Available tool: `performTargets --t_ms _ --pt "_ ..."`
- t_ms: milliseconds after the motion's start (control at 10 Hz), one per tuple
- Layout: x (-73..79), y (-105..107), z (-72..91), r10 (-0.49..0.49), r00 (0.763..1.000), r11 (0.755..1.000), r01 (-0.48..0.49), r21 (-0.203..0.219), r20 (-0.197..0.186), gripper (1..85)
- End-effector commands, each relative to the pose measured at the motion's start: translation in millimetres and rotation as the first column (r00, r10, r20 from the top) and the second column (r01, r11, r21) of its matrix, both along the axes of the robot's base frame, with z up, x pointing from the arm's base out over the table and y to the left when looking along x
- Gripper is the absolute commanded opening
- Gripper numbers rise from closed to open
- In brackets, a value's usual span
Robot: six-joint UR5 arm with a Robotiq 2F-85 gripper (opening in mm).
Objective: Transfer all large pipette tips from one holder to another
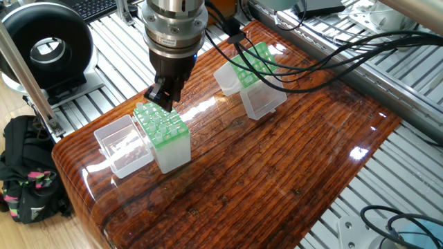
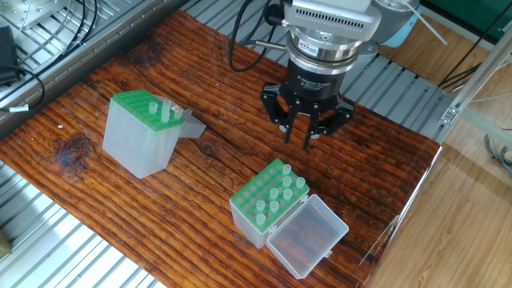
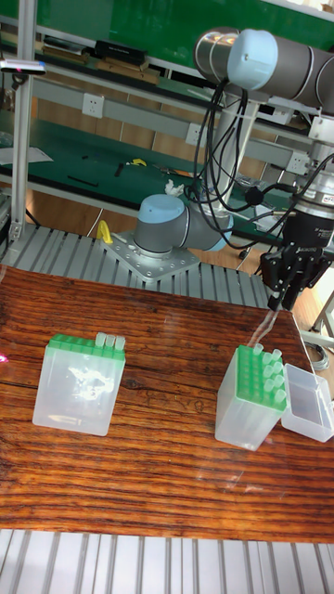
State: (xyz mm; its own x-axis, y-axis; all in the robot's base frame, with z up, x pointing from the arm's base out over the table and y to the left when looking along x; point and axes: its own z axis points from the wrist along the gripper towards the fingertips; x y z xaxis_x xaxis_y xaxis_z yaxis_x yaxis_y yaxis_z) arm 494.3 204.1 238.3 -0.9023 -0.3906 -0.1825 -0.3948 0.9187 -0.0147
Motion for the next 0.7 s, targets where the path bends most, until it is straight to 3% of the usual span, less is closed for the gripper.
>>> performTargets --t_ms 0,300,400,600 --pt "2.9 3 2.1 0.014 1.000 1.000 -0.014 0.011 0.008 33.3" --pt "15.2 -15 13.6 0.044 0.999 0.999 -0.043 -0.029 0.023 33.0" --pt "22.9 -30 20.1 0.065 0.998 0.997 -0.065 -0.043 0.018 32.0" --pt "40.6 -77 14.7 0.149 0.988 0.984 -0.144 -0.103 0.039 31.3"
